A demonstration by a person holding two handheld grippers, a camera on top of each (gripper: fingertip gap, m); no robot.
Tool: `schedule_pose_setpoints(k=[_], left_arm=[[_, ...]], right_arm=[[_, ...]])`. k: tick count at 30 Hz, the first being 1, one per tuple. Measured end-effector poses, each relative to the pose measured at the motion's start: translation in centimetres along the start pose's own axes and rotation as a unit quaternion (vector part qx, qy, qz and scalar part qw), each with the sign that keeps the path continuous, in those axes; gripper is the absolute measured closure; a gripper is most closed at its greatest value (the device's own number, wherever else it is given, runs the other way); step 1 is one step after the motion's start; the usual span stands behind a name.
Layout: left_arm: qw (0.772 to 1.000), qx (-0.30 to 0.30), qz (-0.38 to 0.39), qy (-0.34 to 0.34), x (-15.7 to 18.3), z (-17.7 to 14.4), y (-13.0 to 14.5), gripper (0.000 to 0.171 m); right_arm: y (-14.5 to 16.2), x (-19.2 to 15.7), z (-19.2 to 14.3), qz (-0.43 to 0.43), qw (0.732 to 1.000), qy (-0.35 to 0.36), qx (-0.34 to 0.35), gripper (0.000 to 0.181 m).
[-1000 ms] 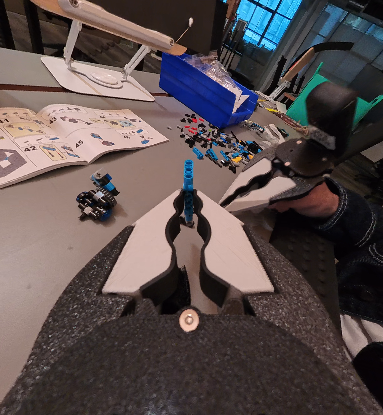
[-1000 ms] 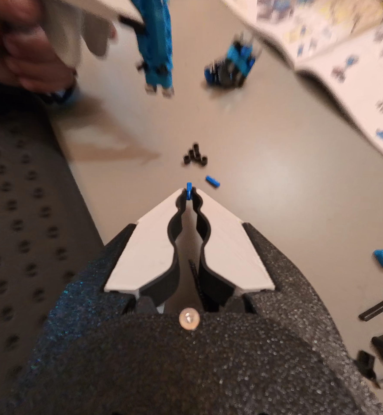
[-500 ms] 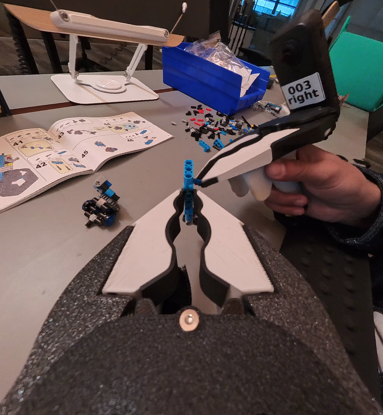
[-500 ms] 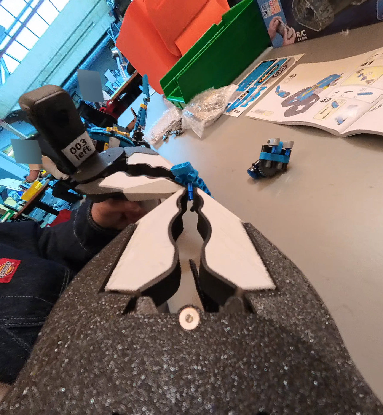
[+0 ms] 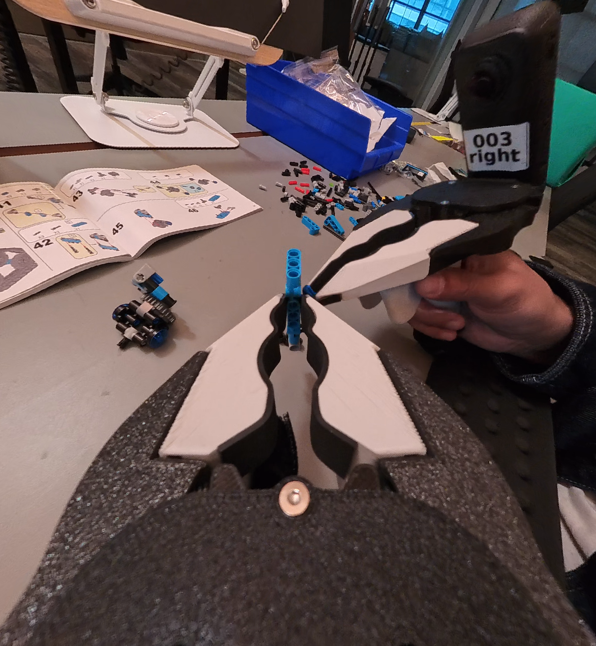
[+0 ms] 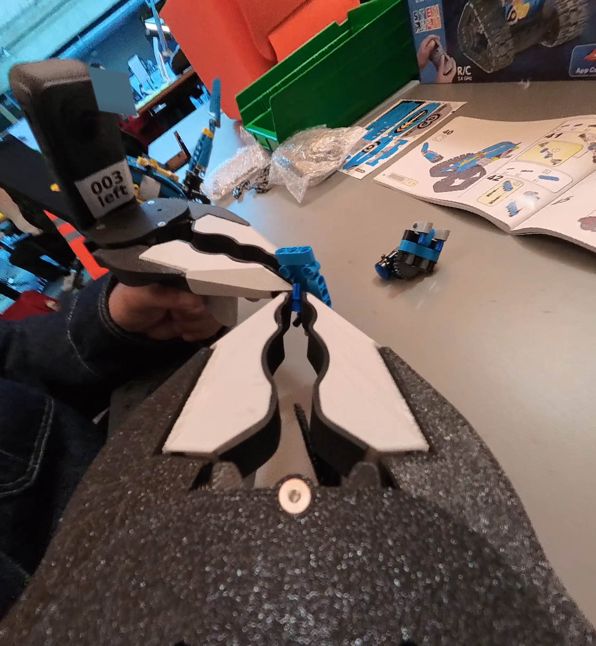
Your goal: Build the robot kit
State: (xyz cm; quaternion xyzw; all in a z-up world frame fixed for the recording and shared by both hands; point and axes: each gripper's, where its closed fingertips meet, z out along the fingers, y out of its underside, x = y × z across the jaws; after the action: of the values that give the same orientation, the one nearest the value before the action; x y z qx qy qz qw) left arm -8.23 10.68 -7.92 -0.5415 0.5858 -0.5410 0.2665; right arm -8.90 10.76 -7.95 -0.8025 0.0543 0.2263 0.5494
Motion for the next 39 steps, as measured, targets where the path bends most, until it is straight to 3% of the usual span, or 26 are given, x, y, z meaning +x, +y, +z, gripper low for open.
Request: schedule_pose_setpoints(k=[4, 7, 12, 16, 21, 26, 28, 33, 39], left_arm=[[0.999, 0.001, -0.004, -0.038, -1.5, -0.3, 0.0, 0.164], [1.000, 0.005, -0.013, -0.013, -0.7, -0.1, -0.1, 0.164], [1.000, 0.001, 0.006, -0.014, -0.1, 0.1, 0.0, 0.164], [0.995, -0.018, 0.077, -0.058, -0.3, 0.3, 0.4, 0.164], [0.957, -0.062, 0.247, -0.136, -0.6, 0.6, 1.2, 0.164], [0.890, -0.105, 0.398, -0.195, -1.0, 0.8, 2.0, 0.165], [0.892, -0.100, 0.394, -0.198, -1.0, 0.8, 1.8, 0.165], [0.939, -0.058, 0.300, -0.158, -0.7, 0.4, 0.7, 0.165], [0.939, -0.057, 0.303, -0.156, -0.5, 0.5, 0.7, 0.164]], right_arm=[[-0.4, -0.3, -0.5, 0.010, 1.000, -0.015, 0.015, 0.177], [-0.5, -1.3, -0.3, 0.037, 0.997, -0.058, 0.022, 0.177], [0.0, -0.8, 0.1, 0.019, 0.999, -0.033, 0.007, 0.177], [0.4, -0.5, 0.2, 0.030, 0.999, -0.033, -0.003, 0.177], [1.4, 0.1, 0.3, -0.039, 0.998, 0.013, -0.040, 0.177], [2.5, 0.8, 0.6, -0.113, 0.988, 0.062, -0.081, 0.177], [2.4, 0.8, 0.5, -0.117, 0.988, 0.063, -0.078, 0.177], [1.8, 0.6, 0.3, -0.128, 0.988, 0.063, -0.067, 0.176], [2.1, 0.3, 0.6, -0.148, 0.984, 0.065, -0.075, 0.176]])
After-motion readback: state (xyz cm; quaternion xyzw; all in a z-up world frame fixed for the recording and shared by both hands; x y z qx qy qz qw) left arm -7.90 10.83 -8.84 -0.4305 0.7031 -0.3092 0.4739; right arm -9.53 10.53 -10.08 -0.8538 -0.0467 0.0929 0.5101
